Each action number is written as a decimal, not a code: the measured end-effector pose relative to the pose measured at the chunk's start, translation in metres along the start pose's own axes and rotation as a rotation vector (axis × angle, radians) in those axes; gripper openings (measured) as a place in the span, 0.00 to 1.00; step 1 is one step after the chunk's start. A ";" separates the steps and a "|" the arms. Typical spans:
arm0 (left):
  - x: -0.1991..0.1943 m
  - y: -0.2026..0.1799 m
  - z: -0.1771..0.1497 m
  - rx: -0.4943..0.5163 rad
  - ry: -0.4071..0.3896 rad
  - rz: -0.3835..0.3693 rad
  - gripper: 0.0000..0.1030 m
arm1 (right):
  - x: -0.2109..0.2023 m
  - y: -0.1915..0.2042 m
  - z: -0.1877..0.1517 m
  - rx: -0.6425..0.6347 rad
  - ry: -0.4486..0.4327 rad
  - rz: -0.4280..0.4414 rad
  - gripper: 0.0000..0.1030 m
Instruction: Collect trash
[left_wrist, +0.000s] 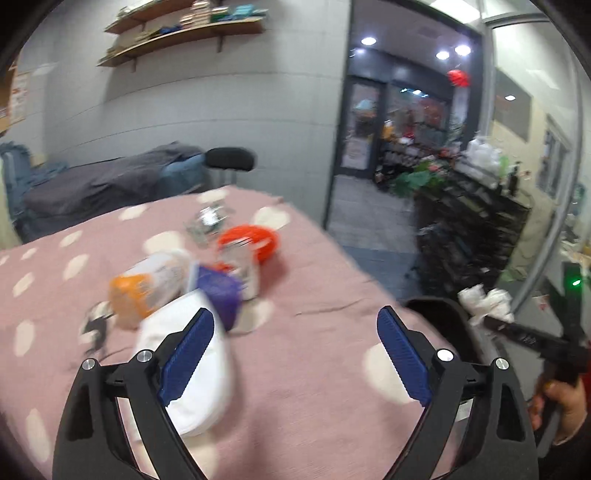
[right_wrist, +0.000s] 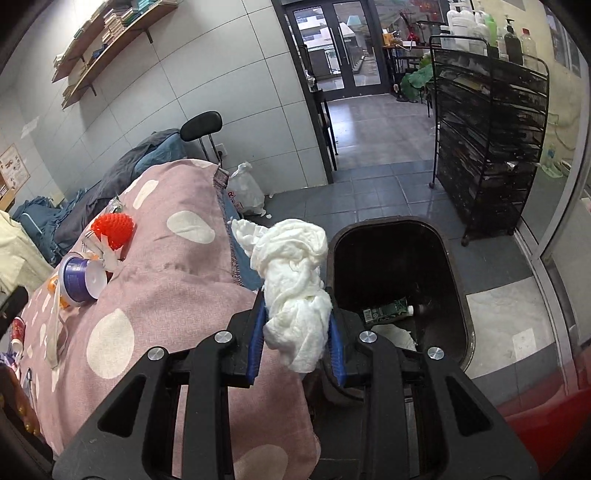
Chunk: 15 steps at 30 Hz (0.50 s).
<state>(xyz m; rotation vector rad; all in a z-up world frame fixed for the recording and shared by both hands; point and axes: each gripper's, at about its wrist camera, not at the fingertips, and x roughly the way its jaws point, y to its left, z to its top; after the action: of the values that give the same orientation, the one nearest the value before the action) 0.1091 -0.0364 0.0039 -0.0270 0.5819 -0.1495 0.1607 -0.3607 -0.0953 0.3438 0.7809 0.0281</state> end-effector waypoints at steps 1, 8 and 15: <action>0.002 0.006 -0.006 0.020 0.022 0.060 0.86 | 0.001 0.001 -0.001 -0.001 0.004 0.005 0.29; 0.042 0.033 -0.023 0.082 0.196 0.243 0.89 | 0.006 0.019 -0.002 -0.028 0.018 0.039 0.29; 0.045 0.062 -0.033 -0.094 0.237 0.129 0.50 | 0.002 0.022 -0.003 -0.030 0.015 0.037 0.29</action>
<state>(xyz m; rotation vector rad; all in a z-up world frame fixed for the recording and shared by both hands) 0.1365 0.0183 -0.0528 -0.0633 0.8248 0.0012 0.1624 -0.3386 -0.0922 0.3301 0.7879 0.0772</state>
